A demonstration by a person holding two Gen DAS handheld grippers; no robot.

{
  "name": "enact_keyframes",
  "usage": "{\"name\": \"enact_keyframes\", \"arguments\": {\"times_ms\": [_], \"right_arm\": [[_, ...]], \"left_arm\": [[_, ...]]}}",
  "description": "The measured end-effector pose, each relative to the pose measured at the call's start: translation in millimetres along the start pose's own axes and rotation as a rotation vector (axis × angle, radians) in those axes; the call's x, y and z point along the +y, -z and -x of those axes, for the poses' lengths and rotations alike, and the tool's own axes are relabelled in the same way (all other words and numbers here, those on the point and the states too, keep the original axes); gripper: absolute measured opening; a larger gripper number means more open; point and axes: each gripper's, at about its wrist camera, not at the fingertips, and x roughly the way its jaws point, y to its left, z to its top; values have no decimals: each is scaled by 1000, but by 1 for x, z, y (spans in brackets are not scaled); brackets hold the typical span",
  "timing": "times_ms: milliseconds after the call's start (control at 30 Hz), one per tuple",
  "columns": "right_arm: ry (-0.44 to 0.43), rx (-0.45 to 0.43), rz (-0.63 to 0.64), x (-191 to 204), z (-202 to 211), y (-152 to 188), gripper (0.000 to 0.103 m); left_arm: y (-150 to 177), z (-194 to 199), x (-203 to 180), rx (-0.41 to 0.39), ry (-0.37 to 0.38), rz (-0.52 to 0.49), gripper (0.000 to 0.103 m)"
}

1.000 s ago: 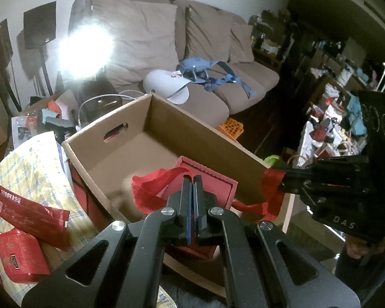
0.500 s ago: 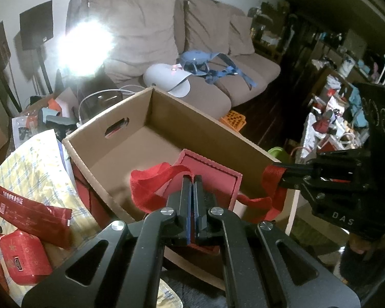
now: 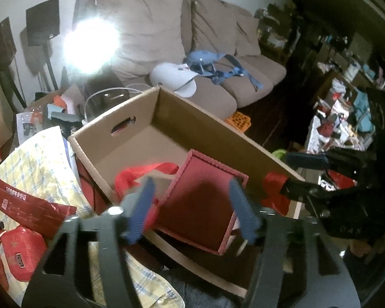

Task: Organize objects
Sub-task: 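Open both grippers to release the red gift bag straps, then withdraw both grippers from the box and move toward the table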

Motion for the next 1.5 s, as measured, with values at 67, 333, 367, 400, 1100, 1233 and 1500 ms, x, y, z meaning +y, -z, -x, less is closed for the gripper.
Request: {"name": "enact_keyframes", "arguments": {"times_ms": [67,333,367,400,1100,1233,1500], "right_arm": [[11,-4,-3,-1,0,-1,68],[49,-40,-19,-5,7,-2,83],[55,-44,-22,-6,8,-2,85],[62,-48,-24,-7,8,-3,85],[116,-210,-99,-16,52,-9,88],[152,-225,-86,-12,60,-9,90],[245,103,99,6,0,9,102]], "left_arm": [[-2,3,4,-13,-15,20,77],[-10,23,12,-108,-69,33,103],[-11,25,14,-115,-85,41,103],[-12,26,17,-116,-93,52,103],[-4,98,75,-233,-186,160,103],[-2,117,87,-265,-212,166,103],[6,120,100,-266,-221,194,103]]}}
